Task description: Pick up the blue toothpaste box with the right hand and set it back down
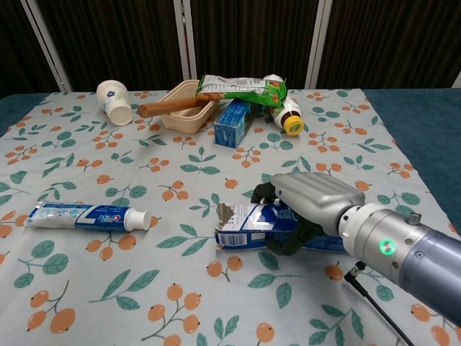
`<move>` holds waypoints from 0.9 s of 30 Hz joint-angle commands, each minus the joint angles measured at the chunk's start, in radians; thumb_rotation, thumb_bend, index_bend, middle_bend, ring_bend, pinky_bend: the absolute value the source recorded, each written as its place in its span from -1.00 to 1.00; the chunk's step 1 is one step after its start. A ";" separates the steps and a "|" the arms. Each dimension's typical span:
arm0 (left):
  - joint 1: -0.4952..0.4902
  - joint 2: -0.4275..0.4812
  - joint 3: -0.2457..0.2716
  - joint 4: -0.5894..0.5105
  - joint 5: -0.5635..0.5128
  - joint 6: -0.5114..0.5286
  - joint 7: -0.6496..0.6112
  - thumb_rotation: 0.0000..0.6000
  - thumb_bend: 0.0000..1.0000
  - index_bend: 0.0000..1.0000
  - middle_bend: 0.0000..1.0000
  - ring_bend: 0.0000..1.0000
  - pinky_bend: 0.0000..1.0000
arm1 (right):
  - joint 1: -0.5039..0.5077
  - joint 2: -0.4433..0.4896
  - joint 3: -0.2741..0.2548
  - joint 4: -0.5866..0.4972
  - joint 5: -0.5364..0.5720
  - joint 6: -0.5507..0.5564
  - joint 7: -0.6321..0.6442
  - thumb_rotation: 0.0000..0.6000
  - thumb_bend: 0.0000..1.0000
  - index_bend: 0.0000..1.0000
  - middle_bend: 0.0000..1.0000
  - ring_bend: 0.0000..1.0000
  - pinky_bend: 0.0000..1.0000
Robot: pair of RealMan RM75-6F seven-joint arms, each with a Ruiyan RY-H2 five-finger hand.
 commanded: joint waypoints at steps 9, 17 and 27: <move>-0.062 -0.009 -0.042 -0.017 -0.031 -0.063 0.143 1.00 -0.90 -0.73 -0.60 -0.54 -0.33 | -0.003 0.099 0.036 -0.136 -0.047 0.051 0.035 1.00 -0.20 -0.19 -0.05 -0.14 -0.27; -0.206 -0.104 -0.125 0.036 -0.178 -0.251 0.338 1.00 -0.77 -0.54 -0.44 -0.42 -0.20 | -0.013 0.182 0.041 -0.222 -0.038 0.072 0.031 1.00 -0.20 -0.19 -0.05 -0.14 -0.27; -0.334 -0.238 -0.159 0.143 -0.323 -0.405 0.486 1.00 -0.76 -0.35 -0.30 -0.36 -0.20 | -0.023 0.259 0.047 -0.274 -0.033 0.093 0.047 1.00 -0.20 -0.19 -0.05 -0.14 -0.27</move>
